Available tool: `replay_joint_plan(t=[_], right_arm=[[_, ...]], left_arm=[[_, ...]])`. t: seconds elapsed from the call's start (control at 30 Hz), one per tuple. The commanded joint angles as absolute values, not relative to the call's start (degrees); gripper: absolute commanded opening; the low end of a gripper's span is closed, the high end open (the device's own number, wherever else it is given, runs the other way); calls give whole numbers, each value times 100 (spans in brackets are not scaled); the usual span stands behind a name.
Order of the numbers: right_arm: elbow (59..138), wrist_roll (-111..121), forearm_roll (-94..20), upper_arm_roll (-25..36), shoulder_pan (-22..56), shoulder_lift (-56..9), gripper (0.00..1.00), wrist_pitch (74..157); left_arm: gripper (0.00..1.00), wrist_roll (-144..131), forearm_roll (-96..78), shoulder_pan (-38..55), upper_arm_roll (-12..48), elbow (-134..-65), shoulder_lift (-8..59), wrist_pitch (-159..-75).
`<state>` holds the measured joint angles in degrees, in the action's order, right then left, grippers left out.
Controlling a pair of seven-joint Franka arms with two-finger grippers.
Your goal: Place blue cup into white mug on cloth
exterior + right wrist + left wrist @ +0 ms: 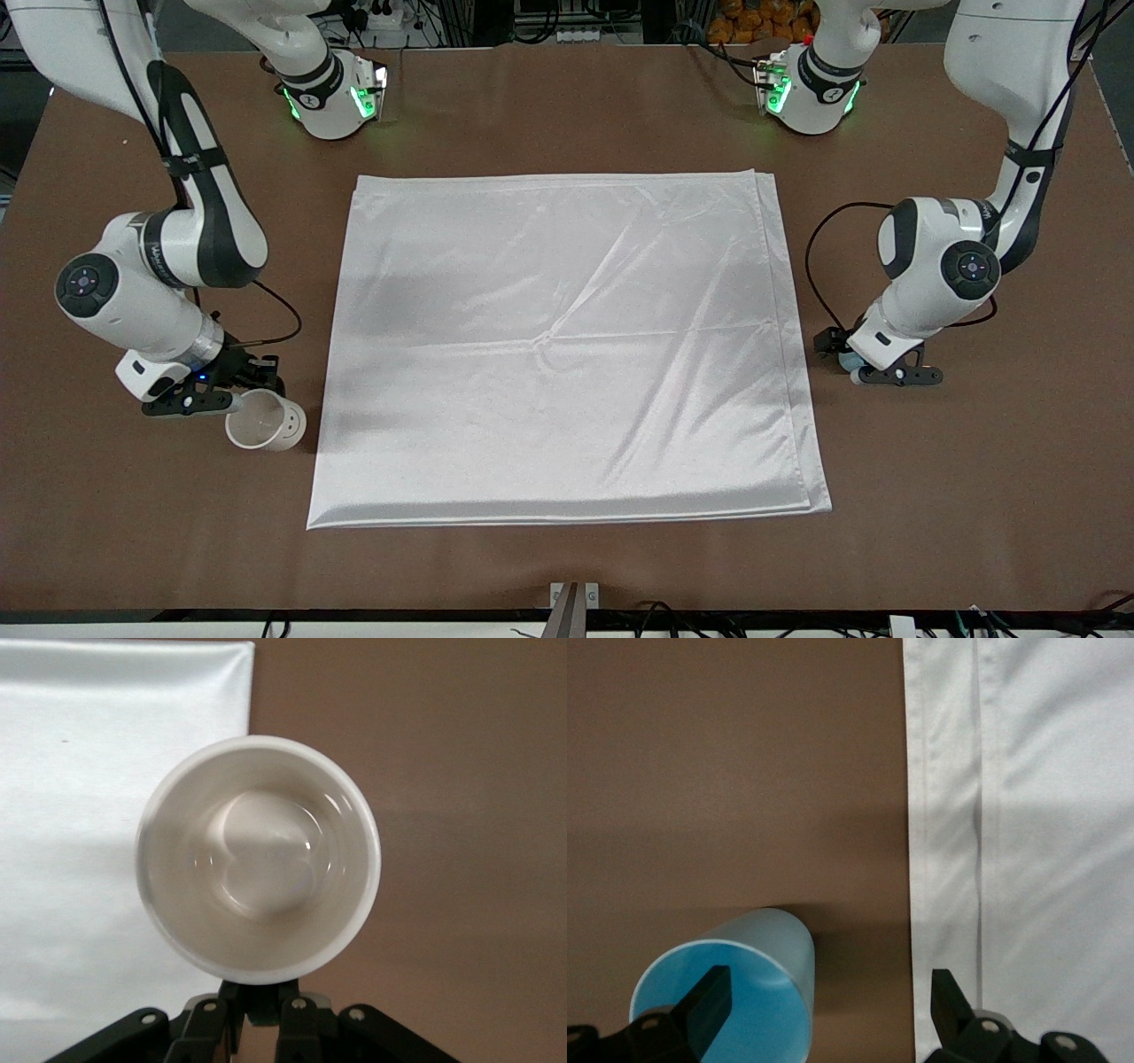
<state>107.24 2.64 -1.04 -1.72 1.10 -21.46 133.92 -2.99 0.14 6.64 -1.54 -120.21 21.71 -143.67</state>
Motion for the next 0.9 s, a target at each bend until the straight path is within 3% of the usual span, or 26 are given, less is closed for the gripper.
replay_joint_plan(t=[0.0,0.13,0.27,0.53,0.63,0.87], right_arm=[[10240,-122,-185,-158,579,-2004,0,12815],[10143,-780,-176,-167,983,-1969,0,12727],[10134,-1344,-97,-149,1633,-1916,0,12700],[10055,-2118,-97,-141,2600,-2126,0,12744],[10002,-2398,-97,-141,2820,-2250,0,12779],[9756,-2777,-79,-132,3313,-2619,0,12788]], left_arm=[[94,-193,0,668,-211,-12076,2197,-14458],[86,-193,0,668,-228,-12076,2241,-14458],[68,-193,0,668,-246,-12076,2259,-14458],[14,-167,9,677,-255,-12067,2268,-14458],[0,-114,79,677,-255,-12059,2259,-14458],[0,-114,308,668,-255,-12041,2215,-14458]])
